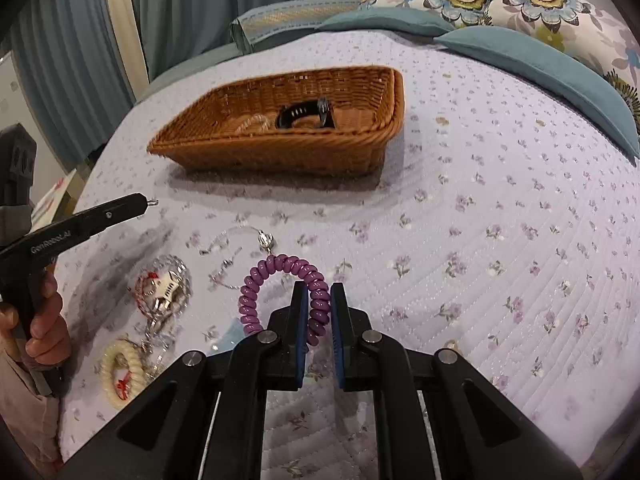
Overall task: Organize jewelry
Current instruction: 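Carry the charm and hair tie into the basket and open both grippers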
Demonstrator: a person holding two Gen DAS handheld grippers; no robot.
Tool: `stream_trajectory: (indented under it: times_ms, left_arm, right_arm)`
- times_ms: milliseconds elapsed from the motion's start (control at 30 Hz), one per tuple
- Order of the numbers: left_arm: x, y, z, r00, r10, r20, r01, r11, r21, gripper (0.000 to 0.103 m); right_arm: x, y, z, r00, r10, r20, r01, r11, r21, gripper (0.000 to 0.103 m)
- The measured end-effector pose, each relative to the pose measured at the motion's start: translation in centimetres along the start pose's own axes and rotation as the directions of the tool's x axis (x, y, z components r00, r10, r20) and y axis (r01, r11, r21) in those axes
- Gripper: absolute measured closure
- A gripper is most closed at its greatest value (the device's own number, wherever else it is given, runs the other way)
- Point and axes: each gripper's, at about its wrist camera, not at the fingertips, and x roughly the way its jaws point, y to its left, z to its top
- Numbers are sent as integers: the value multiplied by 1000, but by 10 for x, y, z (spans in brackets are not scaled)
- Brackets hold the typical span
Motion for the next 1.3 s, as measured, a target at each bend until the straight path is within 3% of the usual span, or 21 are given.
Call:
stream_trajectory:
  times_ms: [133,267,433,567,700,833,1000,1300]
  left_arm:
    - [-13,4,6,997,-61,38,63,997,-43,92]
    - [-17,2,23,997,-55,53,57,997,-43,92]
    - [-13,-5,58,995,-47,83,48,999,-16,92]
    - [11,-12,91,997,-21,79,19,1000,17,93]
    - [43,-10,113,998,-11,55,10,1000,17,93]
    - [70,0,122,1000,-4,20,4,1000,12,93]
    - [94,4,117,1000,10,-14,-9,1000,30,93]
    - [111,4,107,998,4,-59,-2,999,38,92]
  right_arm:
    - [-10,5,7,999,15,39,-15,1000,-3,90]
    - [-14,12,31,998,22,61,-21,1000,-15,90]
    - [-7,26,92,994,17,112,-12,999,-51,90]
    - [19,37,146,990,4,139,6,997,-75,90]
    - [60,42,185,996,32,84,-27,998,-63,90]
    - [113,38,210,993,109,-33,-109,994,4,91]
    - [163,34,224,987,80,-141,-70,995,72,91]
    - [188,35,223,979,58,-195,-40,994,98,90]
